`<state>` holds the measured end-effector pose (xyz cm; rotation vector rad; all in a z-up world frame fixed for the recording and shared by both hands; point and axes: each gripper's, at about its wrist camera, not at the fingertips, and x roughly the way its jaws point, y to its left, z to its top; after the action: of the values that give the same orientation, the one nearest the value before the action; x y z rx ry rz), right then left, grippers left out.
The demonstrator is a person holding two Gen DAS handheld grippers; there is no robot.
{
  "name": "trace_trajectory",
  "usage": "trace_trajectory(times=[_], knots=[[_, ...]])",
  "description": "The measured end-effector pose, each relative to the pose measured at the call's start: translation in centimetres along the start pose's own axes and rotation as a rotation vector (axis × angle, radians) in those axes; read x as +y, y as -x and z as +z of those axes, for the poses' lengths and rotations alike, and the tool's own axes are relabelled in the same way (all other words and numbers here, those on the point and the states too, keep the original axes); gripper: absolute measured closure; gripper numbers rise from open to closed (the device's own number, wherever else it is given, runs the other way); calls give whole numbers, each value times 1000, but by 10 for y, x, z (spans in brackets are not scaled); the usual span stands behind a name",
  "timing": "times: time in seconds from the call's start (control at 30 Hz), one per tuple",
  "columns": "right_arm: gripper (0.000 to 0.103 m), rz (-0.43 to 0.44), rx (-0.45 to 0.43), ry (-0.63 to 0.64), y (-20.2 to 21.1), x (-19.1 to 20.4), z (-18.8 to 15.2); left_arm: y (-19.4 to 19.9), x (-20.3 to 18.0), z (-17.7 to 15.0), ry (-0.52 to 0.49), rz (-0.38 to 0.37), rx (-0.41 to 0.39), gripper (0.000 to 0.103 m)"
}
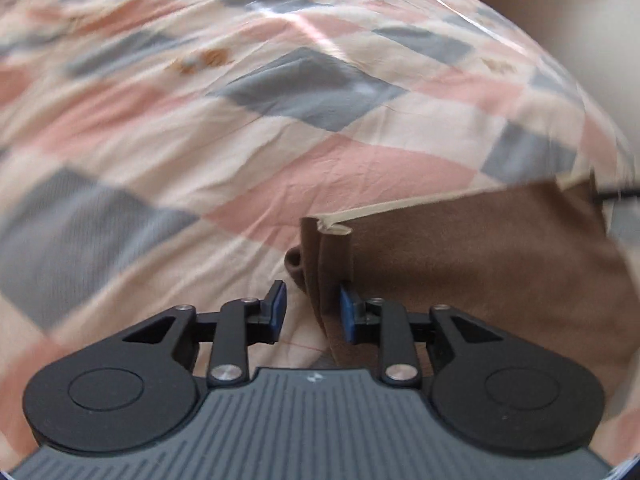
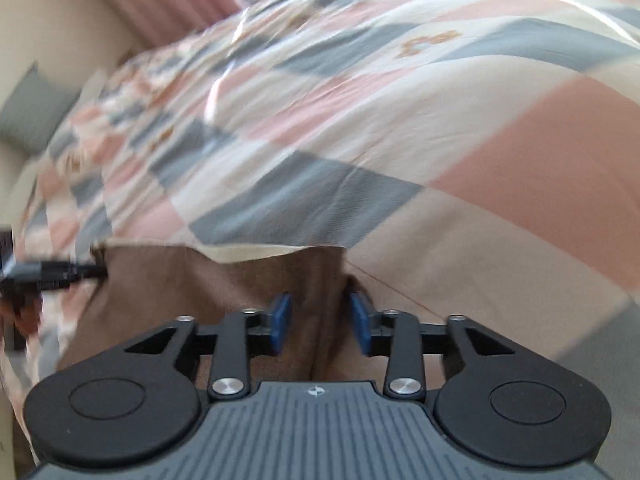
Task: Fold clothes
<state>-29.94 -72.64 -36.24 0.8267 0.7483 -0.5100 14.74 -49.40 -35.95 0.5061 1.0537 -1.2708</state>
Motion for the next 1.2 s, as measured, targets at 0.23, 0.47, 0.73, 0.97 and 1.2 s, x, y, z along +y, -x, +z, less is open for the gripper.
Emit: trace_trajectory(times=[0.23, 0.47, 0.73, 0.97, 1.2], knots=[[56, 7, -57, -76, 2, -7, -22, 1, 13, -9, 159, -46, -10, 76], [56, 30, -81, -109, 1, -3, -27, 5, 19, -13, 217, -108, -33, 68], [94, 10, -77, -54, -8, 6, -22, 0, 8, -13, 163, -116, -43, 100], [101, -43, -149, -102, 5, -4, -23, 6, 9, -7, 139, -70, -130, 100], [80, -285, -148, -84, -2, 18, -18, 2, -16, -3, 1, 121, -130, 92]])
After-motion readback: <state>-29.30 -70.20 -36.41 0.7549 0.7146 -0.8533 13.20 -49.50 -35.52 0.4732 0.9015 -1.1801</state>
